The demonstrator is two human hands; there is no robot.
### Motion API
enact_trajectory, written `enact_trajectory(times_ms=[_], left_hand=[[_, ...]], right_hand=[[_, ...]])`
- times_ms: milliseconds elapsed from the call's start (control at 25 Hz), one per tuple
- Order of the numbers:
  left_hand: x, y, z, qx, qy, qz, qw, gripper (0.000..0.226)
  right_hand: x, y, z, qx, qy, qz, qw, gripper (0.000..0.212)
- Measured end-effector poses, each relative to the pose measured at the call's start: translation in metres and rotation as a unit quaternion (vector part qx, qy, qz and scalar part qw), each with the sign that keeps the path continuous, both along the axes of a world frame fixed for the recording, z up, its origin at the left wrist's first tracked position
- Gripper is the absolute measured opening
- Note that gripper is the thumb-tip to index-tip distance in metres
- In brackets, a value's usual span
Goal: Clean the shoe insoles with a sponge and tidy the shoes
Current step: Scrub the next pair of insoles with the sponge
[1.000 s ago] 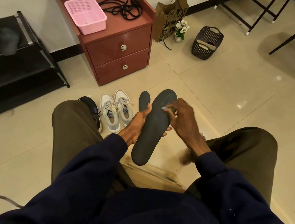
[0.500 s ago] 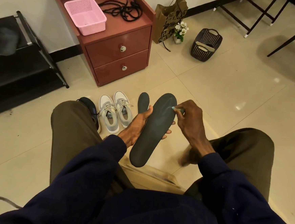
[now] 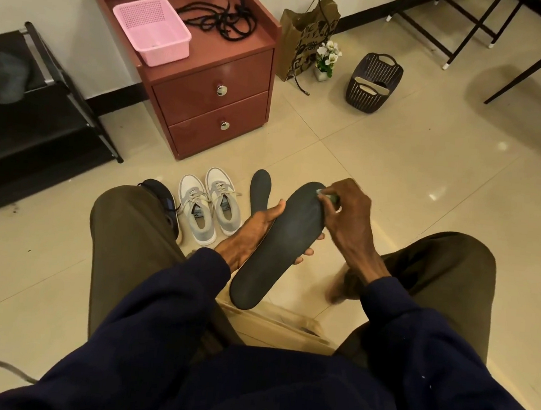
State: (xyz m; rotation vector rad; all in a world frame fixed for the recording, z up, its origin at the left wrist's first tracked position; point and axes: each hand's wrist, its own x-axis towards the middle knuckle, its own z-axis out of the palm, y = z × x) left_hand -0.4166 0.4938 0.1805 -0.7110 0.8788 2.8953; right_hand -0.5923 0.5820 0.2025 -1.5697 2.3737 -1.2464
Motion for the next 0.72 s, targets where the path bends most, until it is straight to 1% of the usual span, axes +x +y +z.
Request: enact_trajectory(times_ms=[80, 120, 160, 200, 280, 360, 400, 440, 560, 600, 640, 720], left_hand=[[0.000, -0.001, 0.002, 0.017, -0.007, 0.022, 1.000, 0.072], [0.000, -0.002, 0.002, 0.026, -0.008, 0.035, 0.999, 0.068], [0.001, -0.002, 0.003, 0.030, -0.006, 0.042, 0.999, 0.066], [0.001, -0.002, 0.003, 0.027, -0.004, 0.041, 0.999, 0.069], [0.001, -0.001, 0.002, 0.015, 0.010, 0.014, 1.000, 0.076], [0.001, 0.001, 0.000, 0.003, 0.026, -0.011, 1.000, 0.078], [0.001, 0.000, 0.001, 0.001, 0.026, -0.015, 1.000, 0.077], [0.000, 0.000, 0.001, 0.002, 0.019, -0.015, 1.000, 0.076], [0.000, 0.000, 0.003, 0.014, -0.004, 0.011, 1.000, 0.070], [0.001, 0.000, 0.003, 0.014, -0.006, 0.015, 1.000, 0.070], [0.001, 0.000, 0.002, 0.011, -0.004, 0.010, 1.000, 0.072], [0.000, 0.001, -0.001, 0.001, 0.009, -0.016, 1.000, 0.077]], right_hand=[[0.025, -0.001, 0.006, 0.019, -0.002, 0.100, 0.995, 0.005], [0.033, -0.002, 0.007, 0.032, 0.011, 0.147, 0.989, 0.006], [0.035, -0.005, 0.007, 0.035, 0.029, 0.168, 0.985, 0.006], [0.029, -0.009, 0.007, 0.030, 0.039, 0.150, 0.987, 0.005], [0.005, -0.010, 0.004, 0.021, 0.027, 0.044, 0.998, 0.005], [-0.012, -0.002, 0.001, 0.034, -0.002, -0.044, 0.998, 0.007], [-0.011, 0.000, 0.001, 0.032, -0.009, -0.049, 0.998, 0.006], [-0.003, 0.000, 0.004, 0.031, -0.014, -0.028, 0.999, 0.005], [0.024, -0.007, 0.009, 0.036, 0.004, 0.093, 0.995, 0.006], [0.023, -0.010, 0.009, 0.037, 0.013, 0.097, 0.995, 0.006], [0.017, -0.013, 0.008, 0.036, 0.010, 0.068, 0.997, 0.006], [-0.005, -0.010, 0.006, 0.042, -0.011, -0.028, 0.999, 0.007]])
